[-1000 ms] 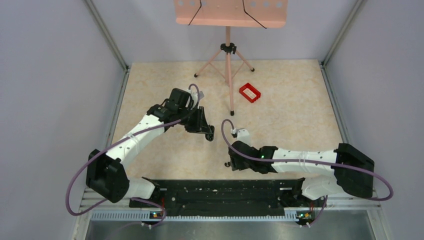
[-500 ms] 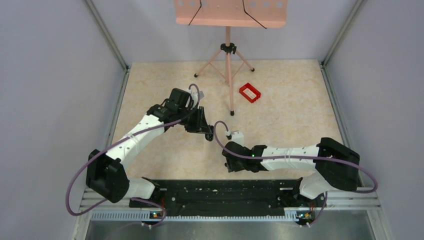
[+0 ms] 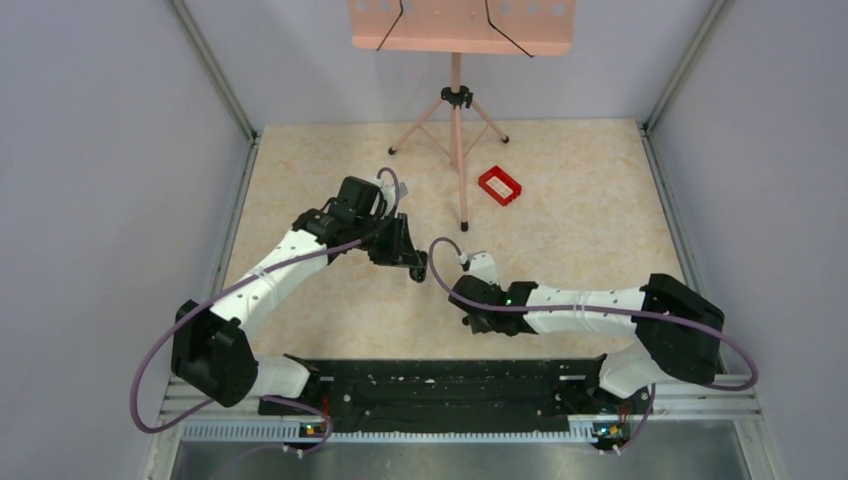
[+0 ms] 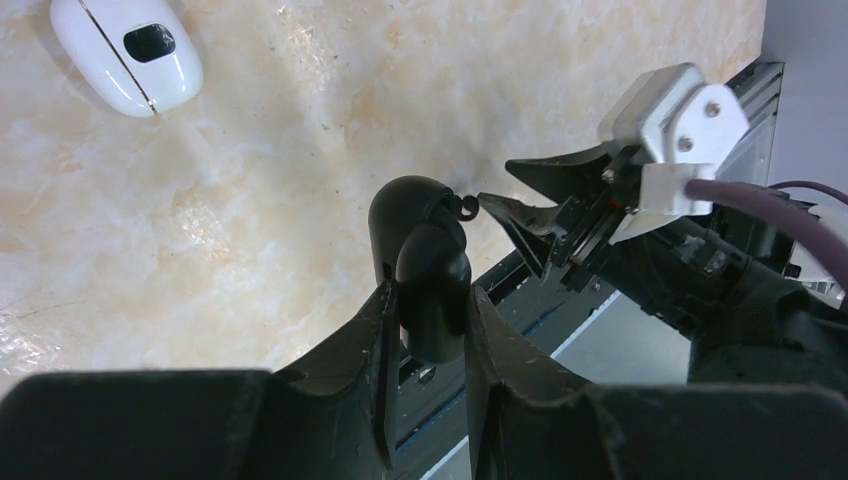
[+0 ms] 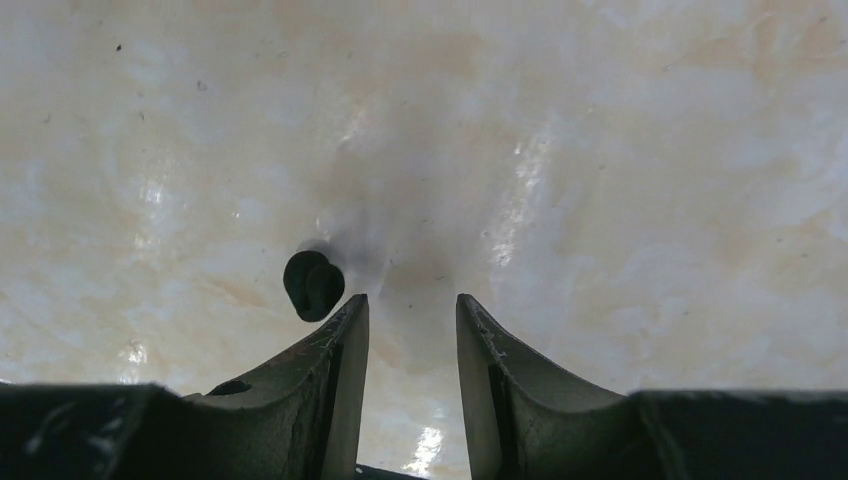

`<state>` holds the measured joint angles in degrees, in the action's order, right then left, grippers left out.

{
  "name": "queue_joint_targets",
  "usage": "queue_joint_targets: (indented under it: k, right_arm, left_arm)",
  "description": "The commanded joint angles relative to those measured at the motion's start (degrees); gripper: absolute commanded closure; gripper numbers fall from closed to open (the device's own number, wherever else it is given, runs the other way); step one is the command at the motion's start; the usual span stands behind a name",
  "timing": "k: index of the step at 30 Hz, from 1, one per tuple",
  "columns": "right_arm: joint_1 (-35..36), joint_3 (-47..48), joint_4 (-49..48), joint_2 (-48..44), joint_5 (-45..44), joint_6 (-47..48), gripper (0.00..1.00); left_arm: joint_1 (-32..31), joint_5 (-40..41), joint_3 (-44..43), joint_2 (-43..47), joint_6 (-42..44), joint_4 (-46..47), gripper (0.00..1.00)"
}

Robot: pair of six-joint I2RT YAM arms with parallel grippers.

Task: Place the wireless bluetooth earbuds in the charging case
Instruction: Move the left earbud to the corner of the board.

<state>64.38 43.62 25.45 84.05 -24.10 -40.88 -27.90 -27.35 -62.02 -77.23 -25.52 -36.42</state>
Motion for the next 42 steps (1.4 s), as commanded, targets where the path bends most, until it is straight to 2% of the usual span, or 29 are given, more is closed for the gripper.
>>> queue_joint_targets:
  k: [1,10,14,24,31,37,42]
  right_arm:
    - [-1.4,1.9,1.8,-4.1,-4.4,3.6,0.63]
    - [-3.2,-0.4,0.8,-10.9,-1.1,-0.5,0.63]
    - [-3.2,-1.6,-1.7,-12.9,2.7,1.2,0.63]
    - [-0.6,-0.1,-5.2,-6.1,9.0,12.4,0.68]
    - [-0.5,0.8,-5.5,-1.7,5.4,14.2,0.70]
    - [-0.5,2.1,-6.9,1.5,5.9,15.3,0.70]
    - [-1.0,3.2,-7.1,3.3,2.1,13.3,0.75]
  left_arm:
    - [0.2,-0.3,-0.8,1.2,0.5,1.0,1.00]
    - [0.2,-0.7,-1.0,0.9,0.4,1.0,1.00]
    - [0.1,-1.0,-1.1,0.4,0.4,1.1,1.00]
    - [0.2,-0.3,-0.5,0.9,0.2,1.3,1.00]
    - [0.2,-0.1,-0.3,1.1,0.2,1.1,1.00]
    - [0.2,0.1,-0.2,1.1,0.1,1.1,1.00]
    - [0.2,0.6,0.0,1.5,0.1,0.8,1.00]
